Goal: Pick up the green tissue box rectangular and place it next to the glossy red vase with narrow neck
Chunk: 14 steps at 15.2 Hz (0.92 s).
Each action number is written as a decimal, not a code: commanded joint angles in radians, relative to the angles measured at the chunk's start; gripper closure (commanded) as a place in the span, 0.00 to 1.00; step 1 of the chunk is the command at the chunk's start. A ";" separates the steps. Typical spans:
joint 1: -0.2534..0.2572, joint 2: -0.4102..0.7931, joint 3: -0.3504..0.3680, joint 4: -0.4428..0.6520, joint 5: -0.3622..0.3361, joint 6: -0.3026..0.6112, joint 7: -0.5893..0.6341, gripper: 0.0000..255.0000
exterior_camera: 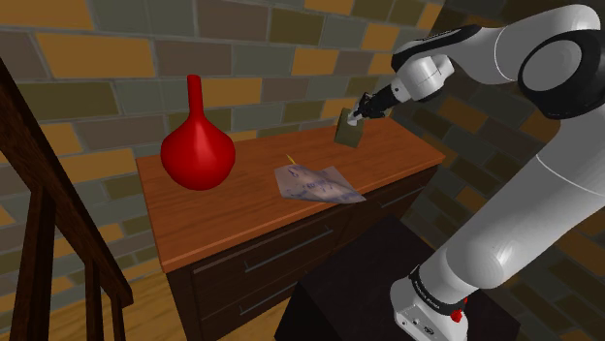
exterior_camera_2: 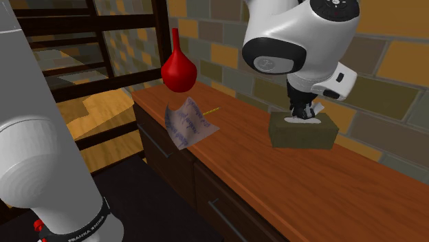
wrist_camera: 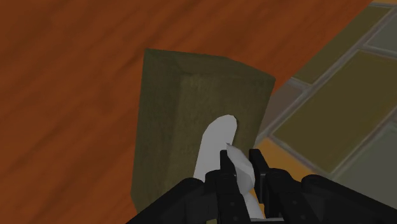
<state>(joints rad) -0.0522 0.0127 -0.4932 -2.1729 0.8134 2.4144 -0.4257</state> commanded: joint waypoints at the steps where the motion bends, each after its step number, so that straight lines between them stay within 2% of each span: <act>1: 0.000 0.002 0.000 0.000 0.000 0.000 0.000 1.00; 5: 0.001 0.001 0.001 -0.001 0.000 0.001 0.000 1.00; 14: -0.002 -0.061 0.000 0.046 -0.110 -0.064 0.115 1.00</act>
<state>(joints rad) -0.0554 -0.0437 -0.4953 -2.1389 0.7142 2.3587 -0.3251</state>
